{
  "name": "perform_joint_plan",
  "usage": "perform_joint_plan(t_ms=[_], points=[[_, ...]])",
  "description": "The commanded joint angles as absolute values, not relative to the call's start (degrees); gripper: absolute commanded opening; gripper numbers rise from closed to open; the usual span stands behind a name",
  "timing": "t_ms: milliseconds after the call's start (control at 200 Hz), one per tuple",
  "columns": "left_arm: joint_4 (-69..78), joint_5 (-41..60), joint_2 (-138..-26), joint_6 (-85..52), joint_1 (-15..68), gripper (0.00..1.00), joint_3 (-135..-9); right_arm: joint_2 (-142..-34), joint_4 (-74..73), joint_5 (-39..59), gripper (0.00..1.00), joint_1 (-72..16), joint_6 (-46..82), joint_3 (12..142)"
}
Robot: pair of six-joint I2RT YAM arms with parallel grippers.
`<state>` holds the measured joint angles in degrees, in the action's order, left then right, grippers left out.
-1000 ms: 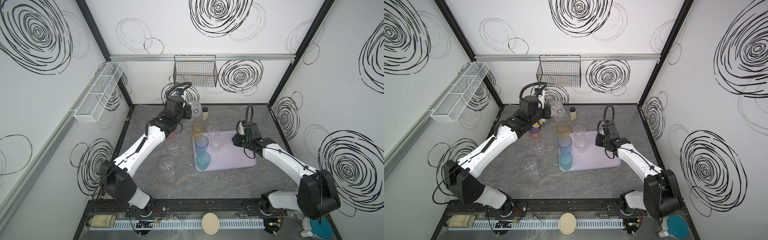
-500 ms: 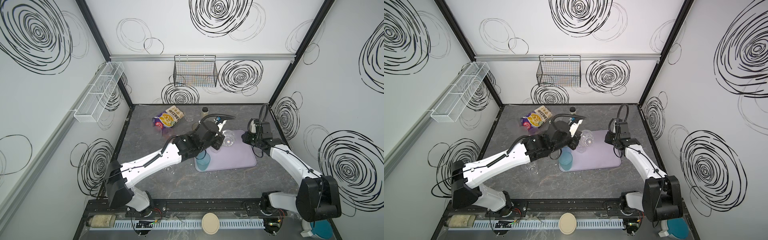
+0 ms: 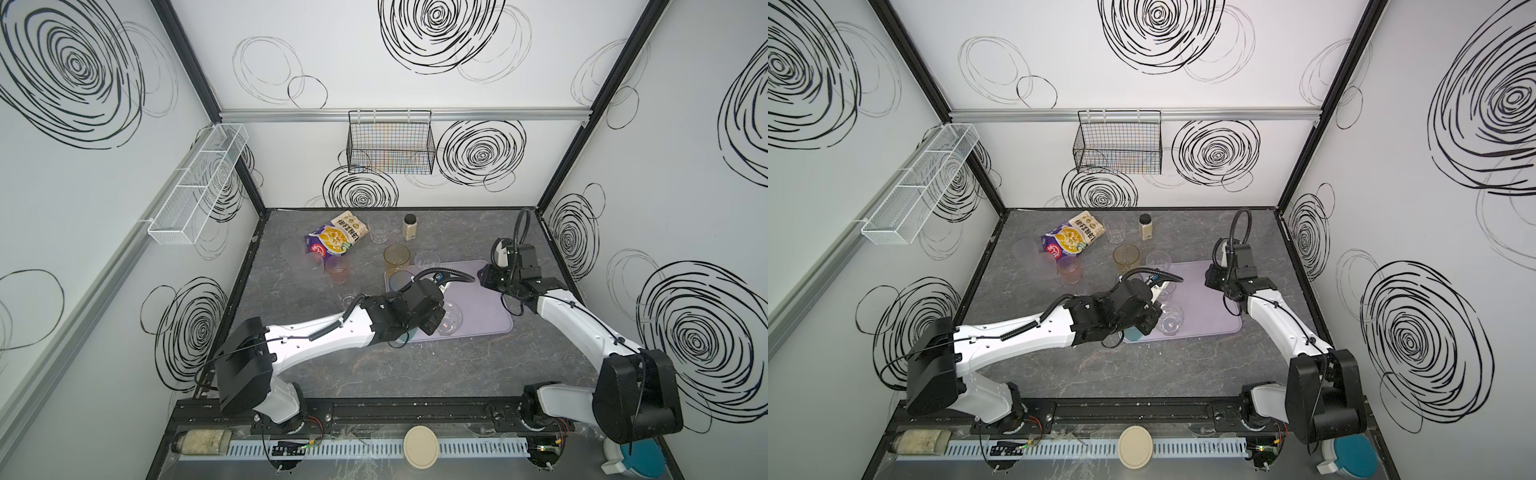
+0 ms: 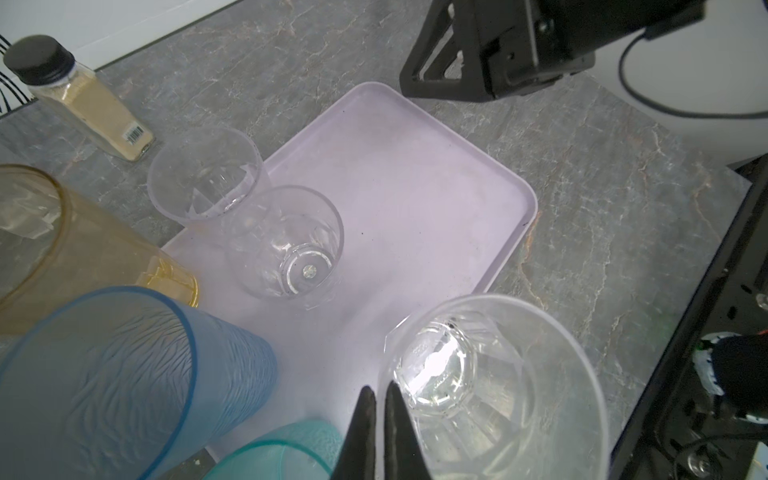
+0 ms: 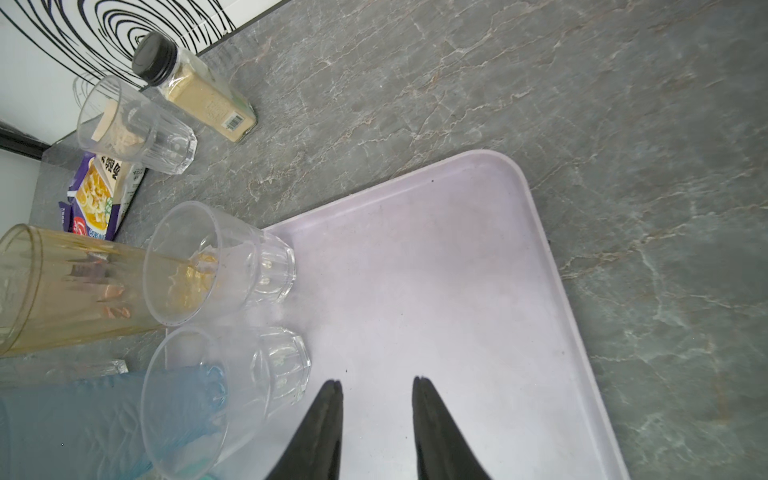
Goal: Place the glasses into the tray
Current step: 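Carry the clear glass with the left gripper over the tray, then lower the clear glass onto the tray and open the left gripper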
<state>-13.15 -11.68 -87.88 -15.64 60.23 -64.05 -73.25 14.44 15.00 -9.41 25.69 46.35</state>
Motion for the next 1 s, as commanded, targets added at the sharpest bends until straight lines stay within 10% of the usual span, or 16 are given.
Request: perform_joint_plan(t_ms=[0, 996], points=[[-5.73, -12.58, -89.63, -18.59, 60.38, 0.04, -63.02, -73.74, 12.46, 14.35, 0.33, -10.58, 26.43, 44.86], [-6.39, -15.08, -95.45, -16.63, 58.01, 0.06, -61.74, -75.08, 11.17, 14.62, 0.33, -11.86, 26.77, 42.95]])
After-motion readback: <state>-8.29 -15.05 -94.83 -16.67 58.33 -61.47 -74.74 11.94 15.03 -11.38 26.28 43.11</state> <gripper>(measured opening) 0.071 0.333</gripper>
